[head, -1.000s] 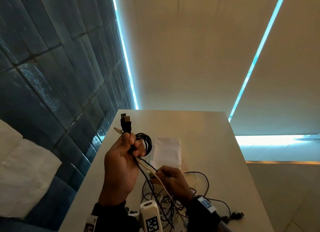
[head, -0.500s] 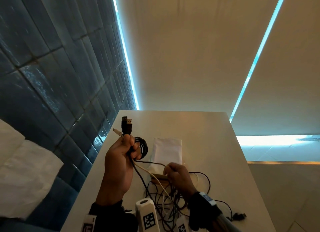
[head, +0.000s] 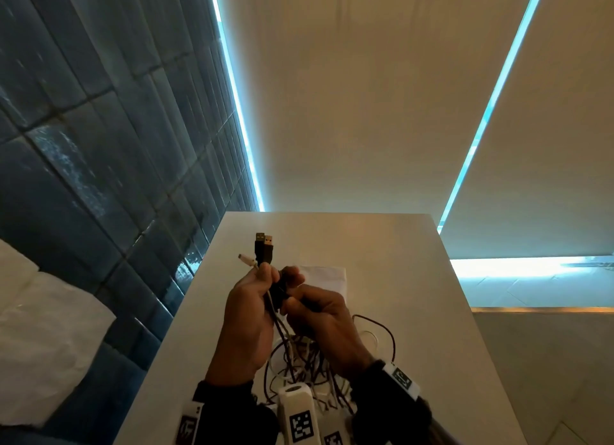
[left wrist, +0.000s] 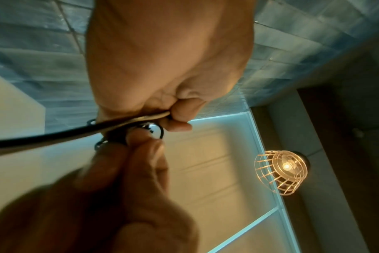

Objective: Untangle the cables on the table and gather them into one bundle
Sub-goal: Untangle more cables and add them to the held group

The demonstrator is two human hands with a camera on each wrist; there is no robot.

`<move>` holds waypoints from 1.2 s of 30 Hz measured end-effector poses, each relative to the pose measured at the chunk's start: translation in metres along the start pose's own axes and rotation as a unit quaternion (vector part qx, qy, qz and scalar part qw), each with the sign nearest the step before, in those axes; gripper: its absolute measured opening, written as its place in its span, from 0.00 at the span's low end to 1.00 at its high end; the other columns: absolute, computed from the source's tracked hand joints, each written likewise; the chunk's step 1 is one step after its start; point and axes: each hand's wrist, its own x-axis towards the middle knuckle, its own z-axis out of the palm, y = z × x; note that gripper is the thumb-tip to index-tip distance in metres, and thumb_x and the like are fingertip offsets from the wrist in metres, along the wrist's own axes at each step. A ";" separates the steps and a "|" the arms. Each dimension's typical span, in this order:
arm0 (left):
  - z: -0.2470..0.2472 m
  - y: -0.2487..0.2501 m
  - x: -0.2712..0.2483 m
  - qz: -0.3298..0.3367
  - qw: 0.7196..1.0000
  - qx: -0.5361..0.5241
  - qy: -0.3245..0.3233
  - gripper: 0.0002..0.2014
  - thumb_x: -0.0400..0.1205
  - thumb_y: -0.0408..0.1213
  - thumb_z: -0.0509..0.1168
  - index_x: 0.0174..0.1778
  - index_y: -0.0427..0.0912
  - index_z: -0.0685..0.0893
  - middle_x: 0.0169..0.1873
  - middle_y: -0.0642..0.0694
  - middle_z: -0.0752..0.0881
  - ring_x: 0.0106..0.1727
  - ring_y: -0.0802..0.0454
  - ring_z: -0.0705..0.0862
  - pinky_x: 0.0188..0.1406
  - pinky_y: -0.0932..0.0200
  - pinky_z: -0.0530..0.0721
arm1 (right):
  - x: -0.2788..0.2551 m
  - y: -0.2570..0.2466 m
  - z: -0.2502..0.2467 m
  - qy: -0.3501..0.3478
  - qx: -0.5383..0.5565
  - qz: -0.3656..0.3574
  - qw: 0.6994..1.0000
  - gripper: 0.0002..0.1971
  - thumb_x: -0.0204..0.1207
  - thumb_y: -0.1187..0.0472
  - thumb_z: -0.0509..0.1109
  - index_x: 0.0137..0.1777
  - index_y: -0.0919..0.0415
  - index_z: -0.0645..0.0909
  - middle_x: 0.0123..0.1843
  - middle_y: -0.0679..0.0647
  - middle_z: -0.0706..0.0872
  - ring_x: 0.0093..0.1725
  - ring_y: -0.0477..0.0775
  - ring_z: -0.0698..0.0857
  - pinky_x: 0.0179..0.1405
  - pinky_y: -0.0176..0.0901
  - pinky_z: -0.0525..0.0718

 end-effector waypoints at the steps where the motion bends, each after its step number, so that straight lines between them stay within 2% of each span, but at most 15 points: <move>1: 0.000 0.001 0.000 0.005 1.000 -0.027 -0.010 0.17 0.88 0.39 0.51 0.36 0.40 0.78 0.43 0.34 0.86 0.46 0.41 0.86 0.50 0.50 0.81 | -0.001 0.001 0.001 -0.010 -0.005 0.004 1.000 0.09 0.79 0.66 0.66 0.37 0.60 0.83 0.28 0.52 0.76 0.28 0.46 0.72 0.30 0.37 0.72; 5: -0.004 0.004 0.000 0.041 0.995 -0.093 -0.019 0.11 0.83 0.40 0.55 0.36 0.40 0.72 0.33 0.41 0.78 0.35 0.47 0.78 0.44 0.50 0.76 | -0.005 0.015 -0.004 -0.030 -0.031 0.024 0.999 0.09 0.80 0.62 0.65 0.39 0.60 0.82 0.32 0.58 0.75 0.31 0.53 0.72 0.33 0.40 0.73; 10: -0.010 0.005 0.001 0.072 0.993 -0.093 -0.010 0.12 0.83 0.39 0.54 0.34 0.41 0.72 0.30 0.46 0.74 0.31 0.51 0.72 0.40 0.53 0.71 | -0.010 0.036 -0.015 -0.017 -0.080 0.048 0.995 0.14 0.80 0.50 0.65 0.35 0.52 0.81 0.32 0.60 0.75 0.33 0.55 0.73 0.37 0.47 0.74; 13: -0.013 0.011 -0.001 0.083 0.993 -0.081 -0.021 0.11 0.80 0.41 0.56 0.34 0.41 0.71 0.30 0.46 0.73 0.30 0.52 0.72 0.39 0.54 0.70 | -0.014 0.053 -0.025 0.009 -0.086 0.072 0.994 0.19 0.78 0.45 0.67 0.32 0.58 0.80 0.29 0.57 0.77 0.31 0.52 0.75 0.35 0.43 0.74; 15: -0.012 0.011 -0.002 0.087 0.993 -0.074 -0.024 0.10 0.78 0.42 0.56 0.34 0.41 0.71 0.30 0.46 0.73 0.30 0.52 0.71 0.39 0.54 0.70 | -0.019 0.065 -0.029 0.019 -0.089 0.101 0.991 0.28 0.76 0.40 0.69 0.34 0.68 0.79 0.31 0.70 0.79 0.35 0.65 0.84 0.38 0.51 0.78; 17: -0.011 0.010 -0.003 0.088 0.993 -0.073 -0.026 0.10 0.78 0.42 0.57 0.34 0.40 0.71 0.30 0.46 0.72 0.30 0.52 0.70 0.39 0.55 0.69 | -0.022 0.071 -0.031 0.023 -0.086 0.115 0.989 0.26 0.76 0.41 0.69 0.35 0.67 0.80 0.37 0.82 0.78 0.44 0.84 0.83 0.45 0.68 0.83; 18: -0.011 0.010 -0.003 0.087 0.993 -0.072 -0.026 0.11 0.78 0.42 0.57 0.33 0.40 0.71 0.29 0.46 0.72 0.30 0.52 0.70 0.38 0.55 0.69 | -0.022 0.071 -0.032 0.026 -0.086 0.117 0.989 0.23 0.77 0.43 0.69 0.35 0.65 0.81 0.37 0.82 0.78 0.45 0.83 0.85 0.46 0.68 0.84; 20: -0.010 0.010 -0.004 0.091 0.993 -0.071 -0.030 0.11 0.78 0.42 0.57 0.33 0.41 0.71 0.29 0.46 0.73 0.29 0.53 0.71 0.38 0.55 0.69 | -0.021 0.072 -0.036 0.034 -0.077 0.114 0.990 0.20 0.78 0.50 0.67 0.35 0.68 0.78 0.32 0.71 0.76 0.43 0.63 0.87 0.40 0.42 0.87; 21: -0.010 0.011 -0.005 0.095 0.992 -0.073 -0.034 0.11 0.78 0.42 0.56 0.33 0.41 0.72 0.29 0.47 0.73 0.29 0.53 0.72 0.38 0.55 0.70 | -0.022 0.072 -0.036 0.035 -0.071 0.116 0.990 0.19 0.78 0.52 0.66 0.34 0.68 0.77 0.31 0.64 0.76 0.39 0.54 0.86 0.38 0.33 0.83; 22: -0.010 0.012 -0.005 0.099 0.992 -0.074 -0.039 0.12 0.79 0.42 0.56 0.32 0.41 0.72 0.29 0.47 0.73 0.29 0.53 0.72 0.38 0.55 0.70 | -0.023 0.075 -0.037 0.035 -0.073 0.119 0.990 0.18 0.78 0.53 0.65 0.33 0.67 0.77 0.30 0.59 0.78 0.36 0.47 0.85 0.38 0.29 0.81; 25: -0.011 0.016 -0.006 0.109 0.990 -0.072 -0.051 0.13 0.80 0.43 0.55 0.32 0.42 0.73 0.29 0.47 0.72 0.29 0.54 0.72 0.38 0.56 0.70 | -0.031 0.082 -0.040 0.045 -0.096 0.139 0.985 0.18 0.79 0.47 0.65 0.28 0.51 0.81 0.30 0.47 0.82 0.34 0.45 0.82 0.37 0.36 0.78; 27: -0.012 0.019 -0.007 0.113 0.990 -0.069 -0.057 0.14 0.80 0.43 0.55 0.30 0.43 0.74 0.29 0.46 0.71 0.29 0.54 0.71 0.37 0.56 0.70 | -0.036 0.083 -0.041 0.056 -0.105 0.149 0.982 0.22 0.84 0.55 0.63 0.26 0.49 0.82 0.27 0.43 0.83 0.30 0.39 0.81 0.34 0.32 0.75; 30: -0.013 0.019 -0.009 0.113 0.991 -0.054 -0.056 0.14 0.80 0.43 0.56 0.30 0.43 0.74 0.29 0.46 0.71 0.28 0.54 0.71 0.36 0.57 0.70 | -0.038 0.078 -0.039 0.058 -0.102 0.156 0.981 0.23 0.85 0.70 0.59 0.27 0.56 0.78 0.21 0.40 0.83 0.25 0.33 0.81 0.29 0.23 0.75; 34: -0.013 0.020 -0.012 0.105 0.993 -0.030 -0.053 0.12 0.79 0.43 0.56 0.32 0.41 0.72 0.28 0.47 0.72 0.27 0.54 0.70 0.36 0.57 0.69 | -0.032 0.073 -0.036 0.089 -0.143 0.169 0.971 0.19 0.83 0.69 0.62 0.28 0.66 0.74 0.17 0.38 0.80 0.22 0.31 0.80 0.27 0.23 0.74; 36: -0.014 0.020 -0.012 0.100 0.994 -0.010 -0.049 0.13 0.80 0.42 0.55 0.32 0.40 0.72 0.27 0.47 0.73 0.27 0.54 0.70 0.35 0.57 0.69 | -0.028 0.078 -0.037 0.109 -0.192 0.165 0.961 0.18 0.81 0.65 0.66 0.29 0.67 0.78 0.18 0.40 0.79 0.22 0.33 0.78 0.28 0.29 0.73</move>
